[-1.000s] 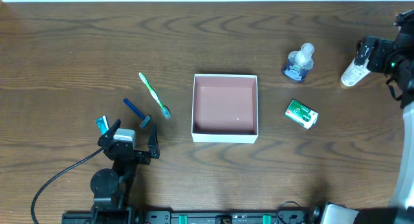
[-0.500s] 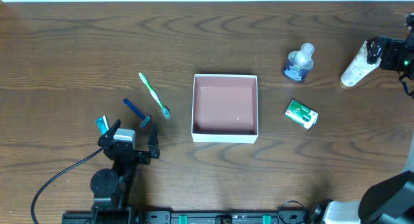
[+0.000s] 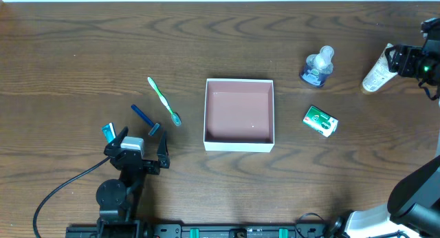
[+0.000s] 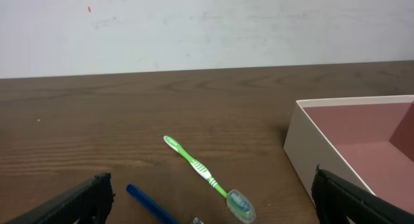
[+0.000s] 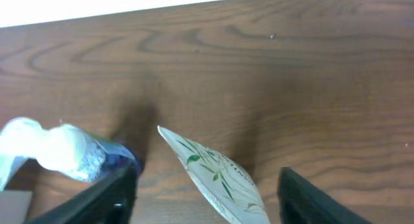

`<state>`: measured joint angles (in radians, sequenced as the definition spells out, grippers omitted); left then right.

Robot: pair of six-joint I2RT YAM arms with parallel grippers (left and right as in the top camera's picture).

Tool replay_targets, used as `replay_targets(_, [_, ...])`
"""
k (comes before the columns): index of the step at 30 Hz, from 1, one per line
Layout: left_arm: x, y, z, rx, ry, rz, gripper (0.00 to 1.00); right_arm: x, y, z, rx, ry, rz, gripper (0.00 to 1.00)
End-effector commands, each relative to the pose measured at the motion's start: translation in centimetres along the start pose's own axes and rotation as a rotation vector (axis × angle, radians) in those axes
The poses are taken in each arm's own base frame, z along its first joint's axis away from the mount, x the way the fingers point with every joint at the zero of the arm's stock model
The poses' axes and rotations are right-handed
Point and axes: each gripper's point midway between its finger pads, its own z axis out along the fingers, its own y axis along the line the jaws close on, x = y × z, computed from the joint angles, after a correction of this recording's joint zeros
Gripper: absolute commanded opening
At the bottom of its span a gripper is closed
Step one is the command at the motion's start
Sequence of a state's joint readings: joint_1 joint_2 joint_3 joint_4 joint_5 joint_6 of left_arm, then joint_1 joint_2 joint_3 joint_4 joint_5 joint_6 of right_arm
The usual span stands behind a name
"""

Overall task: Pack container
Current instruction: 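Move the right gripper to the white Pantene tube and grasp it, then lift the white tube and carry it over the box with the right gripper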

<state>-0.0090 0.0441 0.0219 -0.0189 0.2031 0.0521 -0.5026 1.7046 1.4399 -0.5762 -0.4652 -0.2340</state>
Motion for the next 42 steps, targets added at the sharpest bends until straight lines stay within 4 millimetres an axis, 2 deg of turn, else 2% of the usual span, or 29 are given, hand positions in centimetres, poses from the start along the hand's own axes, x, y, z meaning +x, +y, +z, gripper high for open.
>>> replay_targets(1, [1.7,0.0,0.1,0.006,0.05,-0.003,0.98,-0.7,-0.1,-0.4,-0.011,-0.021,-0.009,0.57])
replay_targets(5, [1.7,0.0,0.1,0.006,0.05,-0.003,0.98,-0.7,-0.2,-0.4,-0.002,-0.019,-0.008,0.4])
replay_targets(12, [1.7,0.0,0.1,0.006,0.05,-0.003,0.98,-0.2,-0.3,-0.1,-0.005,-0.003,-0.001,0.4])
replay_targets(19, [1.7,0.0,0.1,0.006,0.05,-0.003,0.98,1.1,-1.2,1.2,0.012,0.044,0.021,0.35])
replay_targets(22, [1.7,0.0,0.1,0.006,0.05,-0.003,0.98,1.1,-1.3,1.3,0.013,0.041,0.02,0.26])
replay_targets(24, [1.7,0.0,0.1,0.006,0.05,-0.003,0.98,1.0,-1.3,1.3,0.014,0.039,0.019,0.14])
replay_targets(25, [1.7,0.0,0.1,0.006,0.05,-0.003,0.98,1.0,-1.3,1.3,0.015,0.038,0.018,0.04])
replay_targets(26, [1.7,0.0,0.1,0.006,0.05,-0.003,0.98,0.9,-1.3,1.3,0.015,0.036,0.018,0.01])
replay_targets(31, [1.7,0.0,0.1,0.006,0.05,-0.003,0.98,0.6,-1.0,1.0,0.013,0.026,0.055,0.01])
replay_targets(33, [1.7,0.0,0.1,0.006,0.05,-0.003,0.98,0.1,-0.7,0.4,0.013,0.014,0.064,0.01])
replay_targets(36, [1.7,0.0,0.1,0.006,0.05,-0.003,0.98,-1.3,0.3,-1.7,0.022,-0.026,0.06,0.01])
replay_targets(40, [1.7,0.0,0.1,0.006,0.05,-0.003,0.98,-3.6,1.9,-6.6,0.075,-0.079,0.057,0.01])
replay_targets(42, [1.7,0.0,0.1,0.006,0.05,-0.003,0.98,-4.7,3.1,-10.0,0.1,-0.115,0.049,0.01])
